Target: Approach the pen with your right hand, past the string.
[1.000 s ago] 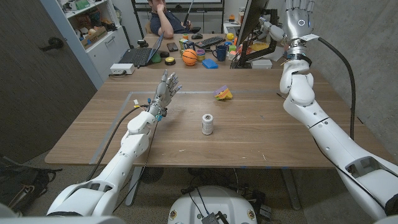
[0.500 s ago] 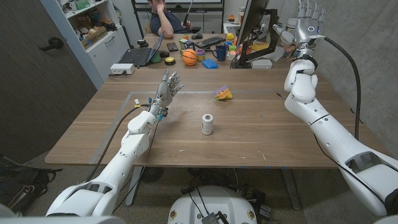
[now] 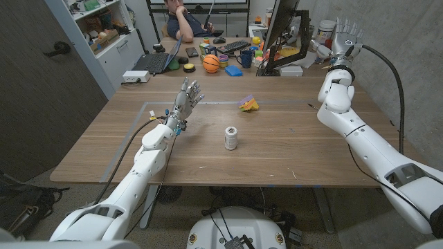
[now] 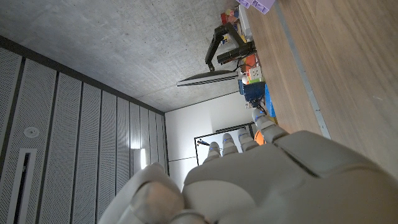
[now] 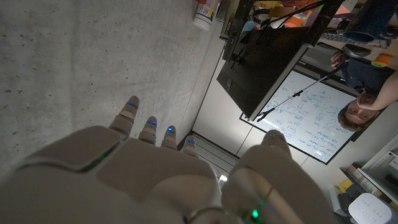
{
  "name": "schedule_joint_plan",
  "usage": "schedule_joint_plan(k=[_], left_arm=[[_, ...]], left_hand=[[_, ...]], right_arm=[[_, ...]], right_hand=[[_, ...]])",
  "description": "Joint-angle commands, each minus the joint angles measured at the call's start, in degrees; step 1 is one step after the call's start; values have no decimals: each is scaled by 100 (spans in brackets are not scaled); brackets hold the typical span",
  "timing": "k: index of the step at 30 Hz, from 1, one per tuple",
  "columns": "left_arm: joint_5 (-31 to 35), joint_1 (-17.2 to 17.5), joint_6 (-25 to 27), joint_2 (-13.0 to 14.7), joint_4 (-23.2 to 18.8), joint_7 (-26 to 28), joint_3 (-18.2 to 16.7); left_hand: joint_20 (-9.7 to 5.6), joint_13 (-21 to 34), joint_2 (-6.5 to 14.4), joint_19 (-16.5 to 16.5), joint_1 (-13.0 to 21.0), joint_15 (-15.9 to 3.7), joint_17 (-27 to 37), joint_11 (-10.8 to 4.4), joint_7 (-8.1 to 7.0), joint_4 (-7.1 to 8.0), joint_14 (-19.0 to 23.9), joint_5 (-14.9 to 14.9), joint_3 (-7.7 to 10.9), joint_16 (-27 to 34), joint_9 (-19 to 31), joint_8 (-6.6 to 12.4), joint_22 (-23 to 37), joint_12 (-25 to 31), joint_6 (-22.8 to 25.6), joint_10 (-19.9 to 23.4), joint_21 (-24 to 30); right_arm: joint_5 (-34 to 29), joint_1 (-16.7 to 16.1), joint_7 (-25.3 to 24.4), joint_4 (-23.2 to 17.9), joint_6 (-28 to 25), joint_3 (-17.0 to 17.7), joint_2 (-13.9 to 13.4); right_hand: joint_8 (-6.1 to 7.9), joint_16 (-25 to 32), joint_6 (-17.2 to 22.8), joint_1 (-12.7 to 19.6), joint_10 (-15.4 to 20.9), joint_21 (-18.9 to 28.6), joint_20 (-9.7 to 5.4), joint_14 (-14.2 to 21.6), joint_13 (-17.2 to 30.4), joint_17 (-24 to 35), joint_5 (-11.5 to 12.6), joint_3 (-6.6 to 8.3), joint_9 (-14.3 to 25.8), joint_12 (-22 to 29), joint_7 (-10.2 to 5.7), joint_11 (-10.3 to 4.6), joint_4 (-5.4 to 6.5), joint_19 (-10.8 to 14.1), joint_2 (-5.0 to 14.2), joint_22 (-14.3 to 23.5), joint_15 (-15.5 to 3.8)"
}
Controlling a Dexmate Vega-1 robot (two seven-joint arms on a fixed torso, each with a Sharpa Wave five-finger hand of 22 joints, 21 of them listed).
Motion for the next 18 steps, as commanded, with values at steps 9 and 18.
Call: schedule_joint_plan(k=[9, 18], left_arm=[[-1, 28, -15, 34, 15, -26, 17], [2, -21, -24, 38, 127, -74, 32]], left_hand=[[67, 15, 263, 4, 24, 1, 13, -32, 31, 22, 15, 59, -69, 37, 11, 48, 16, 32, -96, -5, 15], [66, 15, 261, 5, 25, -2, 13, -29, 32, 21, 16, 64, -92, 35, 11, 47, 15, 32, -95, -2, 14]], right_arm=[[497, 545, 1301, 673, -631, -675, -152], [762, 784, 1499, 1087, -690, -946, -79]], right_hand=[[78, 31, 14, 331, -126, 108, 0, 139, 13, 11, 124, 40, 23, 46, -283, 28, -164, 398, 40, 15, 11], [122, 63, 139, 510, 13, 163, 0, 316, 11, 9, 185, -5, 23, 110, -267, 42, -265, 733, -21, 5, -28]])
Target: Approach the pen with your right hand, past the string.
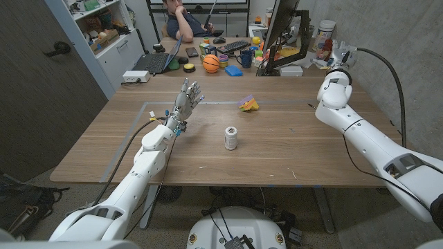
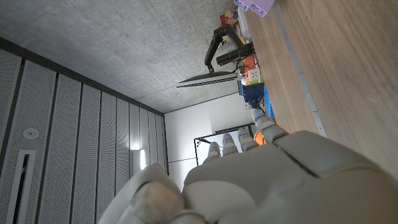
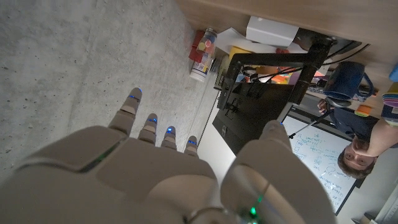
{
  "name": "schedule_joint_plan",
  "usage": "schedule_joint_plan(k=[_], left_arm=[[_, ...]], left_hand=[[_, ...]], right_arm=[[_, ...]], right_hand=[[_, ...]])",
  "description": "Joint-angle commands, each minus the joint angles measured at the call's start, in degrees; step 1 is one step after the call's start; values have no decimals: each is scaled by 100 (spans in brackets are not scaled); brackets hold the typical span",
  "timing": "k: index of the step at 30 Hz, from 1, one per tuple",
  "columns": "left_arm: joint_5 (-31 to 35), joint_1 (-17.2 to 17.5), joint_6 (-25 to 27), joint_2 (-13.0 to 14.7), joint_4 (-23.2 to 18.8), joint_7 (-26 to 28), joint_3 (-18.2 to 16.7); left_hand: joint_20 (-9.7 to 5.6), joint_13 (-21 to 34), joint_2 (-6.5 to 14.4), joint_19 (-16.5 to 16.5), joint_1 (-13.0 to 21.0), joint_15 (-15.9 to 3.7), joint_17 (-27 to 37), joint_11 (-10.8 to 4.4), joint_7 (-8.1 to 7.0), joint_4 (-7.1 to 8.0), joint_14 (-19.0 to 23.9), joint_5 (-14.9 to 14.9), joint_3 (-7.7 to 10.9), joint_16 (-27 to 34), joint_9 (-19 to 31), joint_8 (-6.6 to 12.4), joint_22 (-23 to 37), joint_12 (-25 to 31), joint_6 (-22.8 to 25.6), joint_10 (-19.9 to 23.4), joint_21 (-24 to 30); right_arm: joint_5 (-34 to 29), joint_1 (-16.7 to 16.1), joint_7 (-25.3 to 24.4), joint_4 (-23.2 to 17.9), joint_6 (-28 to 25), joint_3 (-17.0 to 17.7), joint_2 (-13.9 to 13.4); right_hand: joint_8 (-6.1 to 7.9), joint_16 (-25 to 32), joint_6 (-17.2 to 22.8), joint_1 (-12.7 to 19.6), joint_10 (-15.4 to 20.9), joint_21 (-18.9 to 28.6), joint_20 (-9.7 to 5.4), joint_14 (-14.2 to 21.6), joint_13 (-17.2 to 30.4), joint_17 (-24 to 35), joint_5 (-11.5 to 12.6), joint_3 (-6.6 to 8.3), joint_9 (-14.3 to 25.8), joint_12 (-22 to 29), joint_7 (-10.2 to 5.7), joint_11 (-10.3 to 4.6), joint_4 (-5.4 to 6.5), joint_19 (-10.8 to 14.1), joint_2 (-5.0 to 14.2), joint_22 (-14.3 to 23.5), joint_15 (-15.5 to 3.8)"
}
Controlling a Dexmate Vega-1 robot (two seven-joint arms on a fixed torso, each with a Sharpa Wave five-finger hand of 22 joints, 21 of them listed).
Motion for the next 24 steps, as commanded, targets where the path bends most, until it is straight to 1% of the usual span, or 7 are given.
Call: schedule_joint_plan(k=[1, 5, 10, 13, 15, 16, 24], left_arm=[[1, -53, -36, 13, 128, -63, 14], [0, -76, -46, 17, 156, -72, 9], [-13, -136, -73, 1, 272, -122, 16], [-18, -173, -101, -13, 351, -151, 19], [-21, -187, -114, -16, 381, -165, 20], [-18, -191, -119, -16, 391, -162, 19], [-22, -209, -121, -17, 430, -180, 20]], left_hand=[[68, 15, 260, 6, 25, -1, 13, -28, 36, 21, 16, 20, -48, 35, 11, 47, 15, 32, -96, 0, 14], [64, 15, 259, 5, 25, -3, 13, -30, 36, 21, 15, 22, -58, 34, 11, 46, 15, 32, -98, 2, 13], [65, 15, 258, 8, 25, -6, 13, -35, 35, 21, 17, 25, -70, 34, 11, 45, 15, 32, -98, 3, 14], [64, 15, 256, 8, 25, -6, 13, -36, 34, 20, 18, 27, -78, 34, 11, 44, 15, 32, -101, 4, 13], [64, 15, 255, 9, 25, -5, 13, -32, 34, 20, 19, 28, -82, 34, 11, 44, 15, 30, -101, 1, 13], [65, 15, 255, 8, 25, -2, 13, -35, 36, 20, 17, 28, -83, 33, 11, 43, 14, 30, -102, 2, 13], [62, 15, 248, 7, 26, -7, 13, -43, 34, 18, 19, 32, -105, 33, 11, 42, 14, 30, -104, 4, 11]], right_arm=[[352, 330, 378, 539, -143, -375, 57], [457, 420, 362, 695, -104, -473, 88], [553, 516, 403, 846, -67, -615, 91], [607, 568, 441, 931, -51, -689, 90], [650, 604, 469, 997, -68, -723, 104], [674, 617, 482, 1018, -73, -737, 104], [841, 697, 568, 1148, -126, -823, 94]], right_hand=[[35, 48, 34, 99, 32, 35, -6, 93, 10, 8, 46, -14, 23, 23, 90, -3, -57, 148, -26, 5, 5], [43, 59, 65, 151, 98, 49, -7, 168, 9, 6, 70, -25, 24, 48, 110, 5, -81, 255, -28, 1, -6], [95, 72, 234, 267, 210, 71, -8, 321, 5, 3, 122, -40, 22, 81, 0, -114, -127, 480, -13, -9, -91], [110, 71, 301, 319, 269, 75, -7, 375, 3, 1, 145, -47, 21, 97, -70, -135, -147, 571, -7, -14, -114], [125, 72, 399, 380, 421, 74, -5, 470, 0, -1, 176, -69, 19, 140, -143, -156, -168, 707, -1, -24, -160], [131, 76, 439, 398, 461, 72, -5, 511, -1, -2, 186, -76, 19, 149, -149, -138, -173, 753, 4, -27, -157], [165, 84, 649, 503, 688, 58, -6, 680, -5, -6, 233, -90, 18, 198, -156, -197, -194, 968, 63, -38, -167]])
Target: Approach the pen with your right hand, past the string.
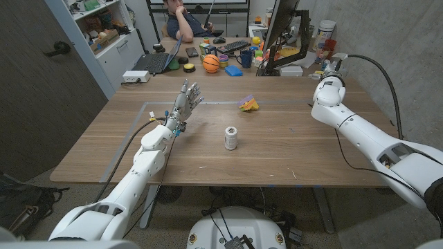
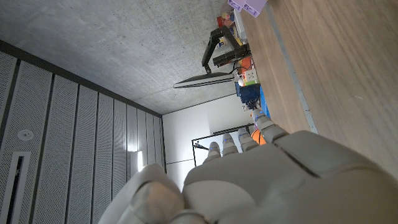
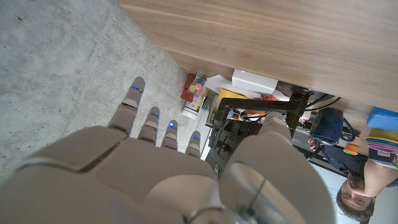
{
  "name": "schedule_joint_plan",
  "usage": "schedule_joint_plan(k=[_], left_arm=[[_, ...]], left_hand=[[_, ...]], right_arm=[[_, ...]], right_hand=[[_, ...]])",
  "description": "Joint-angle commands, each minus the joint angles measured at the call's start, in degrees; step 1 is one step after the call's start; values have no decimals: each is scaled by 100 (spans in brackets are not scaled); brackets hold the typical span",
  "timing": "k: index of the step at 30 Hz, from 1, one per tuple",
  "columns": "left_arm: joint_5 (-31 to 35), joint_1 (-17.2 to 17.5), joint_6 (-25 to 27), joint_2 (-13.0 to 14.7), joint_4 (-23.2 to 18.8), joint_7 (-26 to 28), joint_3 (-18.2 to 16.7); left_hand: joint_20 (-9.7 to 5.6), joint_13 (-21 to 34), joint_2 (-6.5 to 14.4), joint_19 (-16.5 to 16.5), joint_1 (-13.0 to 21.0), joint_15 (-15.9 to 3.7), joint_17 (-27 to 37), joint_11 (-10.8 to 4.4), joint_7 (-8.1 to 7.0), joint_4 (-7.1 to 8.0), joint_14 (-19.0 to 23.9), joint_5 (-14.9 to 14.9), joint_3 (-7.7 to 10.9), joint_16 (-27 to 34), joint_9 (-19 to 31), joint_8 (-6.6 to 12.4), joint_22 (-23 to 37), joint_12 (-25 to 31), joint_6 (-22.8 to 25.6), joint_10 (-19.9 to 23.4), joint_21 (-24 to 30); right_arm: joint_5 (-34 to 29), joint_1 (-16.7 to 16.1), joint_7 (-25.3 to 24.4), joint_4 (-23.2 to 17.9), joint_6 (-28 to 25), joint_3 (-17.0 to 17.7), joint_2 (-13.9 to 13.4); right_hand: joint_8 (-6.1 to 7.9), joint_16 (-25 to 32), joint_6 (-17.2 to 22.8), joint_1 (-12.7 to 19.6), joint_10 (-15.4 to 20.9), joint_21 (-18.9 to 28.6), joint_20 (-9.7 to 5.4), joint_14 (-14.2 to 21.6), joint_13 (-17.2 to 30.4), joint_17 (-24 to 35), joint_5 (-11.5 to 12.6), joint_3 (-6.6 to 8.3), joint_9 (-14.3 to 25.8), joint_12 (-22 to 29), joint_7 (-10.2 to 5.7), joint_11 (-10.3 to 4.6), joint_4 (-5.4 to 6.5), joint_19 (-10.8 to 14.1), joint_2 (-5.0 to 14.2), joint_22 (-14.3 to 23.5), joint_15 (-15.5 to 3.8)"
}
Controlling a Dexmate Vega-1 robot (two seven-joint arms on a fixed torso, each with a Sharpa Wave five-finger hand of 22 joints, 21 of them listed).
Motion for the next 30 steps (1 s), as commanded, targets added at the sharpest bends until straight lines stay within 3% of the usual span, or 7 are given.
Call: schedule_joint_plan(k=[1, 13, 17, 30], left_arm=[[-15, -56, -37, -13, 115, -56, 8], [-6, -53, -25, -24, 98, -69, 37], [14, -28, -5, -16, 58, -32, 44], [21, 22, 21, -28, 17, 26, 43]], left_hand=[[62, 15, 246, 7, 26, -8, 13, -41, 32, -7, 19, 33, -36, 32, 11, 42, 14, 30, -104, 4, 11], [66, 15, 229, 6, 27, 6, 13, -39, 41, -10, 14, 39, -74, 29, 11, 41, 13, 28, -105, 4, 8], [62, 15, 223, 8, 28, -1, 13, -38, 46, -11, 16, 41, -85, 29, 11, 42, 12, 27, -103, 3, 8], [66, 15, 204, 9, 29, 2, 13, -38, 41, -14, 17, 49, -133, 28, 11, 40, 11, 27, -106, 6, 6]], right_arm=[[248, 183, 156, 291, -42, -228, -16], [426, 332, 575, 435, -193, -427, -94], [451, 380, 694, 490, -241, -518, -114], [559, 555, 1165, 720, -222, -819, -141]], right_hand=[[52, 63, 128, 122, 119, 10, 3, 139, -6, -8, 63, -5, 19, 48, -10, -28, -66, 155, 20, 3, -2], [151, 37, 625, 306, 312, -9, 0, 362, -12, -12, 155, -46, 25, 53, 0, -45, -115, 541, 65, -5, -55], [153, 45, 746, 378, 448, -28, 4, 485, -13, -13, 186, -69, 22, 78, -10, -76, -136, 667, 66, -10, -151], [86, 32, 756, 591, 543, -76, 3, 636, -16, -15, 252, -71, 14, 63, -18, -159, -211, 826, 87, -17, -229]])
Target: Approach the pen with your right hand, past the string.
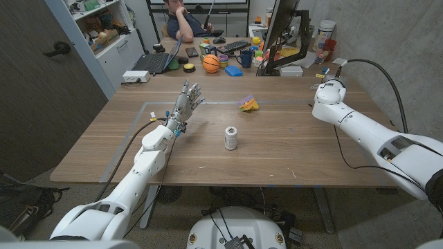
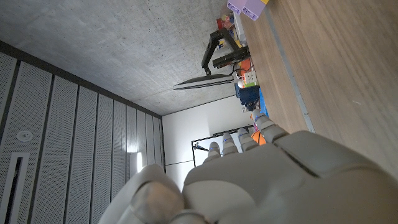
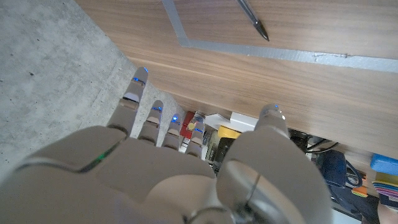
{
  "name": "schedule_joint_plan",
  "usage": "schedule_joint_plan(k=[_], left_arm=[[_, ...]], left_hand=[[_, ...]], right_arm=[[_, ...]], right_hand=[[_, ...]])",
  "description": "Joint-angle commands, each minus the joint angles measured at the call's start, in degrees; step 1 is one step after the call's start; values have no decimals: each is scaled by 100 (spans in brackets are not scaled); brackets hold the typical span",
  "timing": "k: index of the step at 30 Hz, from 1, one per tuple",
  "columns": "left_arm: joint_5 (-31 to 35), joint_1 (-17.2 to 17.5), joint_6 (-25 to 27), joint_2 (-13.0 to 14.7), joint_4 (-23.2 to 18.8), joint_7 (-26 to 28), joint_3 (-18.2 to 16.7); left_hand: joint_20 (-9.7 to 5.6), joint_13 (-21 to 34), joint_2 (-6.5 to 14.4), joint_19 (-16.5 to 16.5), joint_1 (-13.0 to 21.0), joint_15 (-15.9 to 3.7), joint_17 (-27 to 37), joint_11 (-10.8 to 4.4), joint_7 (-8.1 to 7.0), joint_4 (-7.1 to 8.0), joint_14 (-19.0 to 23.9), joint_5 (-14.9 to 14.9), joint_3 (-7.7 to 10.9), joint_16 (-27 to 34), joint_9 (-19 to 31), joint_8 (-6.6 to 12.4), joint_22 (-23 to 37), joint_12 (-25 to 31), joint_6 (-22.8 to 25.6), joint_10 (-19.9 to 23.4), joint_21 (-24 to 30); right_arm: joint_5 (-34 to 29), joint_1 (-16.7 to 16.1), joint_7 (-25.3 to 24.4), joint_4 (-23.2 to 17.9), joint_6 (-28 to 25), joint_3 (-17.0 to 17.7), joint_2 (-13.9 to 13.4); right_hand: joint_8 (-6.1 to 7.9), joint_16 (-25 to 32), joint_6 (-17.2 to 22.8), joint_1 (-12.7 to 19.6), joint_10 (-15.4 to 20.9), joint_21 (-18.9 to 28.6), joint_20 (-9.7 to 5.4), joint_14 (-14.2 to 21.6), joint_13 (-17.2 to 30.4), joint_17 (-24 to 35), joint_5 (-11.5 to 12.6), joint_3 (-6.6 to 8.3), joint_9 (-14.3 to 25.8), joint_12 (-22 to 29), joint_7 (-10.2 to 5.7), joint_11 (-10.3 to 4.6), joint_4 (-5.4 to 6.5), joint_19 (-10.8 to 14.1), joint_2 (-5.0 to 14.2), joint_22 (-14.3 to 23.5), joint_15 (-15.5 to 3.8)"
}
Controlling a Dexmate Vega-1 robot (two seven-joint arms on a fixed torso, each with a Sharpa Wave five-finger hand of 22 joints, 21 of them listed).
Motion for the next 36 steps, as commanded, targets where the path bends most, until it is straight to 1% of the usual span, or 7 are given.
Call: schedule_joint_plan(k=[1, 2, 7, 11, 27, 34, 36], left_arm=[[30, 43, 52, -10, -50, 68, 10], [34, 44, 52, -10, -53, 78, 11], [41, 43, 62, -11, -59, 94, 11], [44, 18, 45, -26, -3, 89, 14], [69, -10, 6, -56, 76, 104, 32], [73, 13, 16, -55, 62, 117, 35], [68, 20, 26, -55, 60, 117, 34]], left_hand=[[67, 15, 204, 9, 29, 1, 13, -41, 38, 1, 16, 49, -41, 28, 11, 40, 12, 26, -107, 4, 6], [67, 15, 203, 9, 29, 1, 13, -42, 38, 1, 16, 50, -43, 28, 11, 39, 12, 27, -108, 6, 6], [68, 15, 201, 8, 29, 1, 13, -38, 45, 2, 16, 53, -57, 27, 11, 41, 11, 25, -104, 1, 5], [65, 15, 201, 11, 30, 1, 13, -32, 45, 2, 18, 55, -67, 27, 11, 41, 11, 25, -105, 3, 5], [67, 15, 205, 12, 32, -1, 12, -37, 43, 2, 15, 67, -107, 25, 10, 39, 10, 22, -109, -4, 3], [63, 15, 207, 13, 35, -6, 12, -47, 43, 2, 17, 73, -127, 25, 10, 39, 10, 23, -109, -3, 2], [65, 15, 208, 14, 36, -3, 12, -36, 44, 1, 14, 74, -131, 24, 10, 38, 9, 23, -111, -3, 2]], right_arm=[[96, 156, 388, 194, 24, -259, -40], [106, 179, 434, 215, 54, -279, -47], [159, 213, 389, 331, 101, -274, -9], [184, 236, 358, 408, 182, -292, 1], [329, 438, 573, 875, 420, -439, 115], [392, 442, 532, 940, 485, -436, 140], [390, 431, 533, 910, 500, -446, 121]], right_hand=[[-26, -11, 39, 163, 55, -52, -10, 76, 12, 12, 56, 16, 14, 0, 1, -65, -70, 80, 23, 7, -39], [-28, -6, 77, 263, 131, -67, -12, 147, 11, 10, 83, 30, 13, 14, 2, -135, -103, 127, 42, 5, -83], [-13, -22, 230, 505, 231, -99, -14, 234, 9, 6, 150, 54, 12, 7, 6, -157, -174, 258, 77, 2, -123], [60, -22, 653, 792, 493, -151, -11, 414, 3, 0, 237, 37, 10, 16, 16, -244, -213, 451, 85, -2, -244], [101, -45, 1131, 1112, 646, -193, -15, 535, 2, -5, 320, -12, -2, -56, 13, -326, -222, 709, 78, -6, -376], [139, -17, 1663, 1296, 1022, -240, -14, 810, 1, -8, 366, -126, -8, -47, 13, -528, -167, 888, 59, -8, -535], [154, -20, 1803, 1330, 1092, -252, -13, 859, 2, -9, 375, -151, -8, -50, 11, -537, -153, 912, 64, -8, -550]])
